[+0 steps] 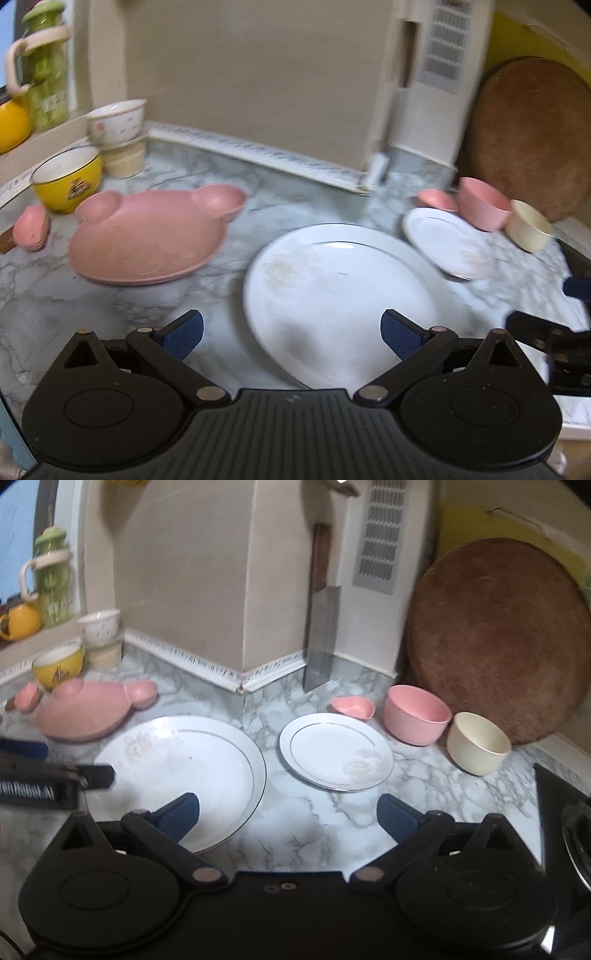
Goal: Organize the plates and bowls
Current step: 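Lower both grippers and close them on the large white plate's rim, then lift the large white plate with both grippers and carry it toward the stove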
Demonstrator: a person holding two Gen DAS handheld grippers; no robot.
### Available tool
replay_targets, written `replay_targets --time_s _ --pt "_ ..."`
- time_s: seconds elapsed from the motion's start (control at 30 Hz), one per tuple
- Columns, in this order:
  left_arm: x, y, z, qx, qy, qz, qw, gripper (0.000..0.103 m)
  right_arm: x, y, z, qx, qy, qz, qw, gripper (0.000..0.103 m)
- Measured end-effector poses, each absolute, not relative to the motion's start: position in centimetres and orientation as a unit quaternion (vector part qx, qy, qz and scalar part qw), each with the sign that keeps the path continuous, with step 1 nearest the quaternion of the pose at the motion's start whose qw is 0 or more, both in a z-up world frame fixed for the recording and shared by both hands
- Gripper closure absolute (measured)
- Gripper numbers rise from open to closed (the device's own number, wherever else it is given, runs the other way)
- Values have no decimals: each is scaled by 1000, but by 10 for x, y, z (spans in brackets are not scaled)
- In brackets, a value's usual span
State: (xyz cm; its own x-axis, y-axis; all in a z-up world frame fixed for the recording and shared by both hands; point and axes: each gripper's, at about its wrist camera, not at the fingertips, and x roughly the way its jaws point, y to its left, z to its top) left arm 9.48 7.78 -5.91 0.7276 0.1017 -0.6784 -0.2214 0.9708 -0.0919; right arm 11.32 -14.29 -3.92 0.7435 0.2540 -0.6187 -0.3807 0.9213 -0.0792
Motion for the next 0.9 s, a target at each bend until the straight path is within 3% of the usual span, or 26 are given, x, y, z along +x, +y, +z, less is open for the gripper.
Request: replay_targets --time_s 0.17,0.23,0.37,0.5,0.57,0.63,0.9 --pt "122 105 -83 -111 403 106 902 0 151 -138 -55 -88 365 196 906 10" --pt "130 111 -91 -123 416 112 894 0 166 -132 -63 -85 383 200 898 21" --pt "138 115 -99 -135 421 116 889 1 190 -128 -79 -64 425 199 881 33" --pt "144 118 -104 -143 434 117 882 22 205 -128 -91 -20 463 211 861 57" --pt "147 121 -106 -151 438 116 879 36 207 -128 -93 -10 468 213 858 60" --pt "149 123 -106 -158 439 112 877 43 211 -129 -95 -2 471 214 856 69" --pt "154 125 -102 -160 435 103 880 66 223 -134 -94 20 479 222 849 90"
